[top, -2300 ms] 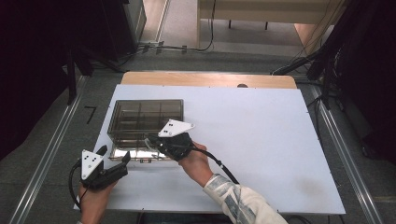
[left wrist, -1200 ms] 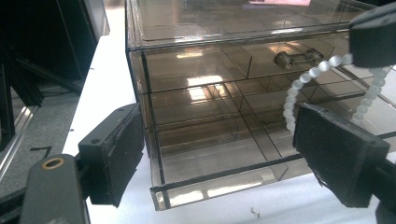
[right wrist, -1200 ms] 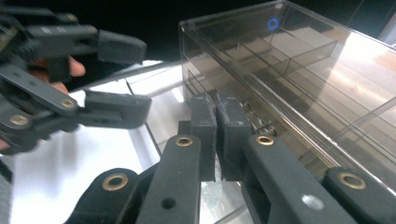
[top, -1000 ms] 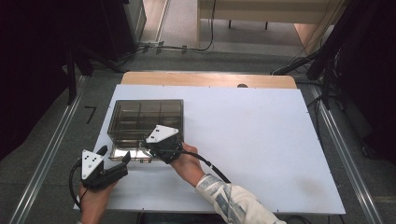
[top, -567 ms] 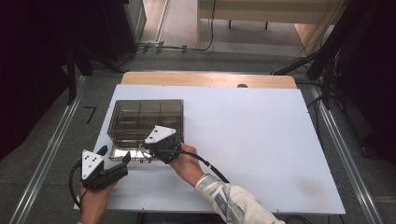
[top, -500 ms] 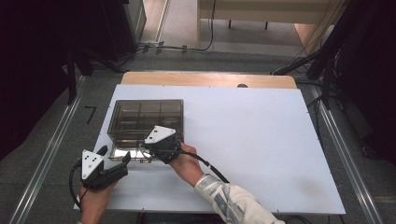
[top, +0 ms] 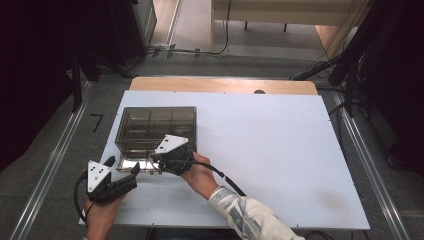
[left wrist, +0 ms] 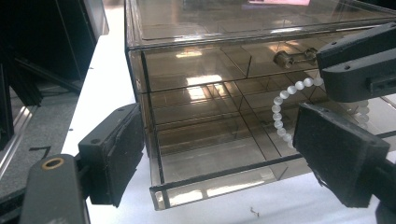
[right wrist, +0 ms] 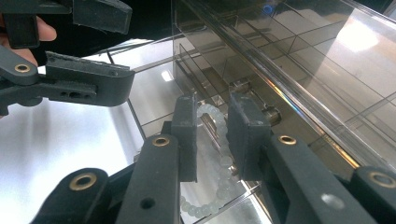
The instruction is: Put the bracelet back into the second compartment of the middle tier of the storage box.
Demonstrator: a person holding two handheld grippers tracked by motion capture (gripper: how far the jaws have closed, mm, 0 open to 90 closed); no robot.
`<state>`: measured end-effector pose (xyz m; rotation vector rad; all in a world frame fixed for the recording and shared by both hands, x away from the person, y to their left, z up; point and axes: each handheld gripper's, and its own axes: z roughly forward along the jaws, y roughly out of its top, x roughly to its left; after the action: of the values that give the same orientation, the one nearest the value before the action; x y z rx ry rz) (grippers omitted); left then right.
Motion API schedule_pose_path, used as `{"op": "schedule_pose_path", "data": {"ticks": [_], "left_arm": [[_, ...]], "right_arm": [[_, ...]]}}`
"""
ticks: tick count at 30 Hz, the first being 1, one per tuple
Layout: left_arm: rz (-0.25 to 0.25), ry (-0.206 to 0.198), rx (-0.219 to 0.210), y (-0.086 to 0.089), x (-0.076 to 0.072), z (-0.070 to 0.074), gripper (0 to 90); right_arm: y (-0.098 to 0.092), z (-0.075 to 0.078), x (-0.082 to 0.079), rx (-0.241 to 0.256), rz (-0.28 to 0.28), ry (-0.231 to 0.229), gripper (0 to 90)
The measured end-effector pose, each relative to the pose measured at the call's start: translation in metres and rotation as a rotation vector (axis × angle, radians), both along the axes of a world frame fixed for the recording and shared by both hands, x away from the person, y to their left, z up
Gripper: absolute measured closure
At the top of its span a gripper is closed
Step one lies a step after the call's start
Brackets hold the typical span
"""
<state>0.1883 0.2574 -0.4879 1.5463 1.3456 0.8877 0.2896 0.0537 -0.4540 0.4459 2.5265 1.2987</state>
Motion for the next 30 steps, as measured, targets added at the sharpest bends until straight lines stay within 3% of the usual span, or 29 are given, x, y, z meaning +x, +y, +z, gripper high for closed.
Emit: {"op": "schedule_pose_path", "data": {"ticks": [14, 30], "left_arm": [[0.000, 0.000, 0.000, 0.000, 0.000, 0.000, 17.4], [0.003, 0.002, 0.000, 0.000, 0.000, -0.001, 17.4]], "right_arm": [[-0.002, 0.004, -0.002, 0.017, 0.015, -0.016, 66.4], [-0.013, 0.010, -0.004, 0.018, 0.010, 0.011, 50.5]]}}
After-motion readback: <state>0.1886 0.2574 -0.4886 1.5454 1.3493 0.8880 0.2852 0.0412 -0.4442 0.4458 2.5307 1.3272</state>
